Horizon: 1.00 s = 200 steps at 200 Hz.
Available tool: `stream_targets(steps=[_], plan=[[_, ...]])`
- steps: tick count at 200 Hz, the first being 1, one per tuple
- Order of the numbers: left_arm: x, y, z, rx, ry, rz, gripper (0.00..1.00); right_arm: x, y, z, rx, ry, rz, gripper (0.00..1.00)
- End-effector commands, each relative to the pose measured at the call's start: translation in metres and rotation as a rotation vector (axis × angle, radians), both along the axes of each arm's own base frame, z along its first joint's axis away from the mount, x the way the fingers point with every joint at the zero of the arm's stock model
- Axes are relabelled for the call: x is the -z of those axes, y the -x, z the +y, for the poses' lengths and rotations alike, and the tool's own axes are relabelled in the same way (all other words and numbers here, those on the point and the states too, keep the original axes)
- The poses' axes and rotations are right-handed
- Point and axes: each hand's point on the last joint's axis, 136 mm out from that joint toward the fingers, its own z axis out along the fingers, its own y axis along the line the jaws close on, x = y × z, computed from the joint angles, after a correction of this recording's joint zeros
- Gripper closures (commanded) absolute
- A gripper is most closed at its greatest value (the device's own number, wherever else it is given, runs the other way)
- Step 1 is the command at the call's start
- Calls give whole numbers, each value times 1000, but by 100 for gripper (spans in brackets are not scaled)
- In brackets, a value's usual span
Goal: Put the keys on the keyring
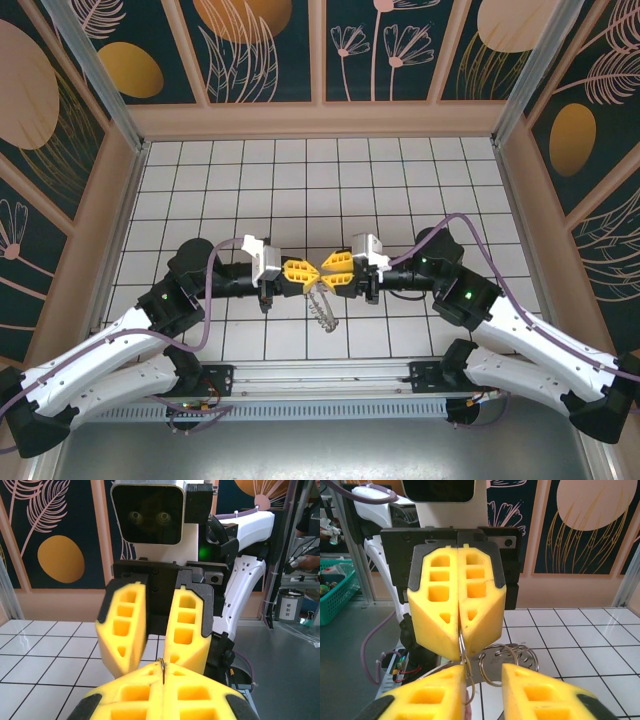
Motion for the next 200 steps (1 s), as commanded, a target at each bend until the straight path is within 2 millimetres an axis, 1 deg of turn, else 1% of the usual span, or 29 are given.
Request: stream_targets(steps=[1, 76, 80, 84, 89, 97, 122, 133, 149, 168, 176, 190, 200], plan=[[-33, 11, 3, 41, 90, -75, 100, -2, -3, -1, 9, -18, 6, 79], [-28, 9, 0, 43, 84, -70, 100, -9, 3, 3, -46, -42, -14, 84], [-28, 10, 0, 45, 84, -70, 100, -8, 4, 3, -52, -43, -16, 85], [-27, 9, 0, 44, 83, -69, 100, -8, 4, 3, -57, -42, -17, 88], [-27, 9, 0, 45, 83, -69, 100, -8, 5, 3, -62, -44, -19, 95], [-26, 9, 0, 44, 82, -69, 100, -7, 4, 3, -58, -40, -17, 100], [-27, 9, 3, 31, 80, -73, 100, -4, 0, 4, -36, -18, -17, 100], [-26, 7, 3, 16, 62, -70, 100, -2, -4, 4, -13, -4, -16, 100], [-19, 0, 3, -22, -3, -54, 100, 1, -13, 4, 35, 35, -21, 100], [2, -16, 3, -103, -147, -17, 85, 4, -22, 2, 83, 99, -27, 100], [10, -24, 4, -140, -206, -7, 80, 5, -24, 2, 93, 120, -28, 100], [24, -29, 7, -170, -296, 12, 75, 5, -26, 1, 102, 144, -36, 100], [35, -31, 9, -180, -346, 25, 74, 4, -27, 0, 108, 153, -40, 100]])
